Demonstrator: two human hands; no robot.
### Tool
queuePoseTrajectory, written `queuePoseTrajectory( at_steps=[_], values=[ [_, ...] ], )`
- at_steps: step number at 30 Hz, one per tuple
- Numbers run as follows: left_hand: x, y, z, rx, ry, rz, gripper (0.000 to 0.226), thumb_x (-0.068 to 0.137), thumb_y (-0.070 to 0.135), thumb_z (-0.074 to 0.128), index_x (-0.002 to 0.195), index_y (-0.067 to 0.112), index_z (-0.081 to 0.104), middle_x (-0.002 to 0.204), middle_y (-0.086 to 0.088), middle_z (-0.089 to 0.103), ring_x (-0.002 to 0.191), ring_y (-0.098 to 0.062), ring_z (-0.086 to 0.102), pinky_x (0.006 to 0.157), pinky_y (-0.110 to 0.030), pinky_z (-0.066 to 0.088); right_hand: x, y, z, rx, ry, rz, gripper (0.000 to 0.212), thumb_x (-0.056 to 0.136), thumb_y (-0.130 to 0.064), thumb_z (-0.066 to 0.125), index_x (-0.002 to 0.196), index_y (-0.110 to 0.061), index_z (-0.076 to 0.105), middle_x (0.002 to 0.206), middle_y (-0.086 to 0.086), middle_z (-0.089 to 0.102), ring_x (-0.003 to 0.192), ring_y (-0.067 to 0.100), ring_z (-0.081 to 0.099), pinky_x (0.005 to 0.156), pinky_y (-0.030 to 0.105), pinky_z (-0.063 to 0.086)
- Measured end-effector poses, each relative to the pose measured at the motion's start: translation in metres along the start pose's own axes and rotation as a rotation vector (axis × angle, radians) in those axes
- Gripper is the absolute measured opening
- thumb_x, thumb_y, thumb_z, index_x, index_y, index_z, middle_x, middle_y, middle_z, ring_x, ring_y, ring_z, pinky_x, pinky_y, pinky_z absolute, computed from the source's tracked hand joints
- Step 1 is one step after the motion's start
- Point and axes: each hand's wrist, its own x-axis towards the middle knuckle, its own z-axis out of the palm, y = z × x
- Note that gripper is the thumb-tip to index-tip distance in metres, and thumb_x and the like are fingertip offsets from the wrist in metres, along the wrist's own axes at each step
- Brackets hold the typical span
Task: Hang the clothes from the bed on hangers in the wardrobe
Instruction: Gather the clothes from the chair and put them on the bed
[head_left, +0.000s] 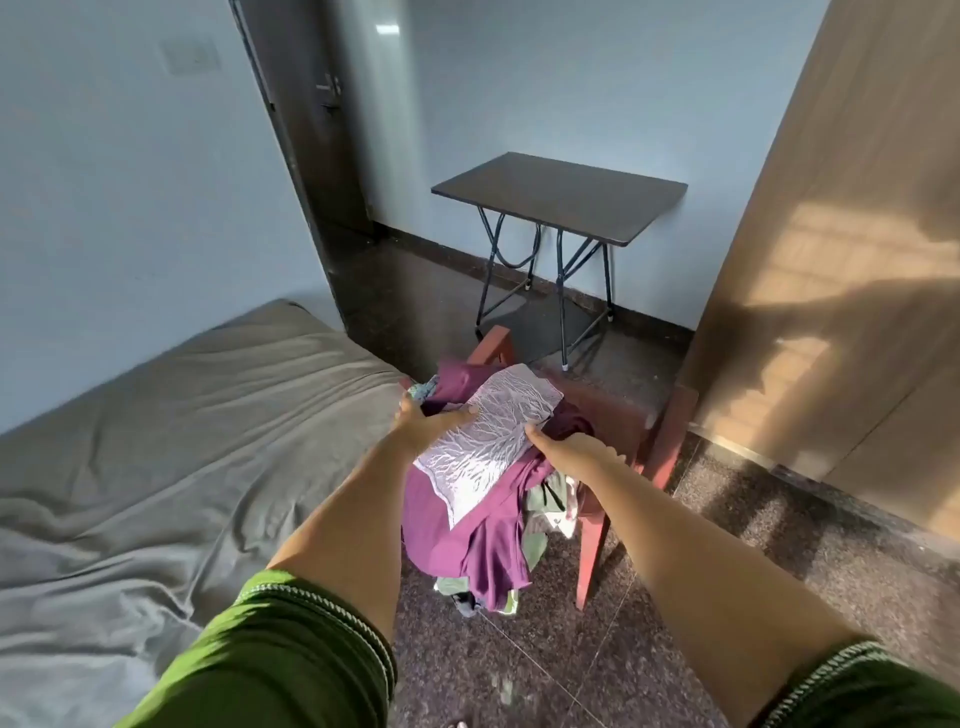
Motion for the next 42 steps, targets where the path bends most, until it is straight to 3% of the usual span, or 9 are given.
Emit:
queuePoseTrajectory(
  at_steps=[4,9,14,17,25,28,32,38,42],
  values=[
    [-0.005,0.009,0.002,-0.009,0.009,-0.071,0.111,0.037,0.071,0.086,0.125,0.018,0.042,0.118,-0.002,0.056,0.105,-0.023,0.056,0.09,-0.038,0.049,0.006,-0.026,-0.003,0.074,0.012,0.052,0.131,0.055,-0.098,-0.008,0.134,-0.014,0.055,0.141,0.021,0.047,0.139,0.039,0.031,0.117,0.057,0.009],
    [0.001,0.017,0.001,0.055,-0.005,-0.039,0.124,0.015,0.09,0.069,0.118,0.021,0.06,0.102,-0.001,0.068,0.089,-0.021,0.065,0.081,-0.034,0.055,0.007,-0.056,0.012,0.361,0.109,0.165,0.116,0.07,-0.094,0.019,0.139,-0.005,0.046,0.145,0.018,0.044,0.134,0.039,0.038,0.112,0.047,0.026],
    [-0.002,0.037,-0.007,-0.279,-0.283,-0.05,0.051,0.057,0.031,0.092,0.1,0.012,0.073,0.085,-0.004,0.076,0.075,-0.021,0.074,0.068,-0.027,0.058,0.099,-0.037,0.037,0.858,0.137,0.346,0.153,0.001,-0.098,0.056,0.131,-0.017,0.055,0.13,0.006,0.06,0.113,0.036,0.057,0.104,0.051,0.038],
    [0.005,0.048,-0.004,-0.298,-0.32,-0.002,0.041,0.061,0.025,0.089,0.097,0.012,0.074,0.088,-0.007,0.076,0.078,-0.021,0.074,0.071,-0.029,0.058,0.099,-0.044,0.031,0.945,0.163,0.411,0.153,-0.005,-0.095,0.057,0.128,-0.019,0.055,0.125,0.006,0.062,0.109,0.038,0.059,0.1,0.051,0.041],
    [0.011,0.064,-0.01,-0.35,-0.708,-0.119,0.028,0.081,0.027,0.071,0.103,0.01,0.075,0.108,-0.015,0.071,0.104,-0.031,0.066,0.102,-0.042,0.048,0.027,-0.077,-0.012,1.279,0.035,0.13,0.082,0.049,-0.062,0.087,0.109,-0.009,0.065,0.099,0.011,0.072,0.084,0.029,0.071,0.079,0.041,0.058],
    [0.006,0.076,-0.006,-0.316,-0.728,-0.107,0.032,0.08,0.025,0.073,0.106,0.008,0.074,0.108,-0.017,0.071,0.102,-0.032,0.067,0.102,-0.045,0.048,0.028,-0.07,-0.019,1.319,-0.103,0.121,0.091,0.048,-0.059,0.088,0.12,-0.007,0.063,0.104,0.016,0.072,0.089,0.033,0.072,0.08,0.045,0.057],
    [0.001,0.078,-0.001,-0.342,-0.72,-0.137,0.018,0.085,0.018,0.067,0.098,0.005,0.071,0.088,-0.013,0.072,0.074,-0.024,0.069,0.083,-0.035,0.054,0.014,-0.067,-0.017,1.3,-0.181,0.102,0.063,0.076,-0.058,0.069,0.113,-0.006,0.068,0.104,0.017,0.072,0.087,0.03,0.072,0.073,0.038,0.056],
    [-0.003,0.077,-0.015,-0.498,-0.772,-0.124,0.02,0.077,0.018,0.07,0.092,0.006,0.074,0.092,-0.016,0.072,0.082,-0.028,0.069,0.091,-0.038,0.052,0.004,-0.079,-0.029,1.285,-0.055,-0.022,0.1,0.036,-0.06,0.089,0.117,-0.007,0.065,0.101,0.015,0.073,0.089,0.031,0.072,0.083,0.044,0.057],
    [-0.012,0.088,-0.044,-0.558,-0.776,-0.064,0.034,0.063,0.021,0.075,0.094,0.007,0.076,0.099,-0.015,0.071,0.09,-0.029,0.067,0.1,-0.042,0.045,-0.022,-0.091,-0.056,1.239,-0.153,-0.158,0.063,0.072,-0.05,0.077,0.117,-0.008,0.065,0.109,0.017,0.071,0.101,0.031,0.068,0.092,0.043,0.053]
  ],
)
